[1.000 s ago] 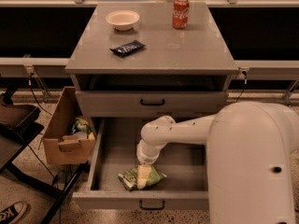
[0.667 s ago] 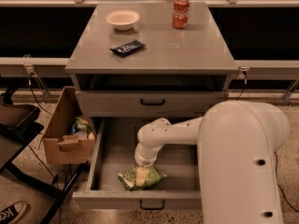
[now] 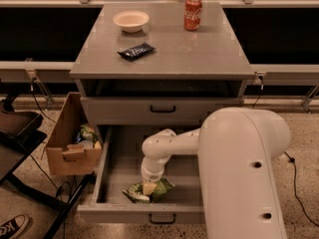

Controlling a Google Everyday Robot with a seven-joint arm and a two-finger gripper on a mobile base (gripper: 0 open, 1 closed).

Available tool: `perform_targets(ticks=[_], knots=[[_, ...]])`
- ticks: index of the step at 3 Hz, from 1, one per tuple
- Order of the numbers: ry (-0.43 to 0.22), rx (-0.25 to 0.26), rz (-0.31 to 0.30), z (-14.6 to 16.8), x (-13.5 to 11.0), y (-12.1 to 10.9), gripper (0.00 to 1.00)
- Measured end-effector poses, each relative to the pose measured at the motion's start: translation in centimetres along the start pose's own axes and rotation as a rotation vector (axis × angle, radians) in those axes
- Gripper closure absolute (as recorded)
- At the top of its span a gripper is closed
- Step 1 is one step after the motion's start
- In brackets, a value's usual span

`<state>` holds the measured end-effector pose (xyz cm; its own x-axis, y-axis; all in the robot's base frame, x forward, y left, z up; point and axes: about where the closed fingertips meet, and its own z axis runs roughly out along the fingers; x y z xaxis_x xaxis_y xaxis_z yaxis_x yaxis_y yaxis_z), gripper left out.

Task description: Pick green jalapeno chip bag from middle drawer and place on counter

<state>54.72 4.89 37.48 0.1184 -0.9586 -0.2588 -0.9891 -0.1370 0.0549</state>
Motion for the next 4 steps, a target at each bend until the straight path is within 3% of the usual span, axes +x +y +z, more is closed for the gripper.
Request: perform_targets(ticks=[1, 2, 3, 4], knots=[[0.0, -0.001, 0.0, -0.1, 0.0, 0.0, 0.98], [0.0, 0.0, 0.0, -0.8, -0.2, 0.1, 1.0], [-0.02, 0.059, 0.023, -6.2, -1.1, 2.6, 1.0], [-0.042, 0.084, 0.107, -13.1, 0.3, 7.9, 1.0]])
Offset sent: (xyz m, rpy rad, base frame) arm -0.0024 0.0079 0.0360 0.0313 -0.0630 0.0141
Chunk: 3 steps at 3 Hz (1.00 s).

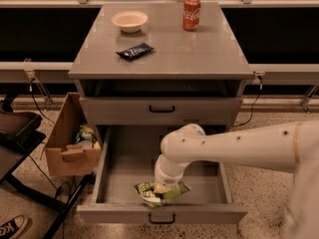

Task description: Pick green jalapeno chip bag from middle drawer and place on counter

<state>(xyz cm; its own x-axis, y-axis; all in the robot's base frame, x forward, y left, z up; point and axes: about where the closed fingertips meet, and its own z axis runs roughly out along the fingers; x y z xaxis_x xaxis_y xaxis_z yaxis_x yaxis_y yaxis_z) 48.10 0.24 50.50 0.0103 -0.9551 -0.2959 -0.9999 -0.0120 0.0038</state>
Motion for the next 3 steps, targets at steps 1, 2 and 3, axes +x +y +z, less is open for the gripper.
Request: perform_targets(ticks=[1, 2, 3], knots=[[-0.057, 0.02, 0.058, -7.5, 1.0, 2.9, 1.0], [-0.128, 0.044, 0.179, -16.7, 5.5, 4.3, 1.0], [-0.201, 0.046, 0.317, -23.7, 9.2, 3.6, 1.0]])
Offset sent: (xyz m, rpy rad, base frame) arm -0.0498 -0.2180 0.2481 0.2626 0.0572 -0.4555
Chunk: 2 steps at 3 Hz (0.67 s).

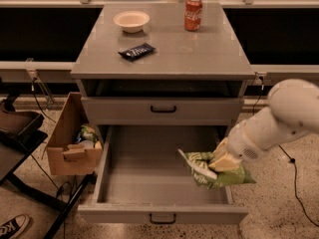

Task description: Pick green jalapeno chip bag from middle drawer and place on counter

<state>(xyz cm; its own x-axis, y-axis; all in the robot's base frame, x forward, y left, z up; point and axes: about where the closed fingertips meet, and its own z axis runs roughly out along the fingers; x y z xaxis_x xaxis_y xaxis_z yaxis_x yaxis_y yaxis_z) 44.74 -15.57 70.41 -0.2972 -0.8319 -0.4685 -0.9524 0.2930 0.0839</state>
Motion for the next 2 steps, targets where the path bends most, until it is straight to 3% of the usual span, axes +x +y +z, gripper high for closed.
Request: perform_targets(ticks=[1, 2], knots=[[0.025, -0.012, 0.071, -4.78, -0.65, -1.66, 1.0], [0.025, -0.014, 0.069, -4.86, -0.68, -1.59, 1.0]])
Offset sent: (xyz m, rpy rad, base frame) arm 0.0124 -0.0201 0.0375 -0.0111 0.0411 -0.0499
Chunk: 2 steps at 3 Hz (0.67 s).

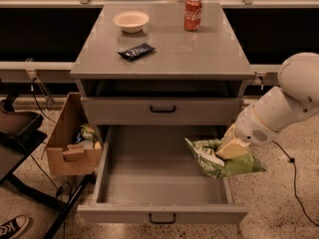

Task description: Pick green jalapeno chip bag from middle drawer and place on counter

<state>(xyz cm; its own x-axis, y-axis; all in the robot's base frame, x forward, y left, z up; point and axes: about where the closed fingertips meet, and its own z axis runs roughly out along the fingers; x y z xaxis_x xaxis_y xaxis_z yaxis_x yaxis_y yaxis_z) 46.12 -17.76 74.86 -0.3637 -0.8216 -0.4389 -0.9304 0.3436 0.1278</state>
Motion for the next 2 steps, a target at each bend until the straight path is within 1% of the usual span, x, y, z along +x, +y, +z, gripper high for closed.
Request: perform_targets(ticks=[1, 2], knots=[[-0.012, 0.017, 0.002, -0.5, -0.2, -0.6, 1.0], [-0.044, 0.063, 0.092, -4.5, -0.9, -3.0, 1.0]])
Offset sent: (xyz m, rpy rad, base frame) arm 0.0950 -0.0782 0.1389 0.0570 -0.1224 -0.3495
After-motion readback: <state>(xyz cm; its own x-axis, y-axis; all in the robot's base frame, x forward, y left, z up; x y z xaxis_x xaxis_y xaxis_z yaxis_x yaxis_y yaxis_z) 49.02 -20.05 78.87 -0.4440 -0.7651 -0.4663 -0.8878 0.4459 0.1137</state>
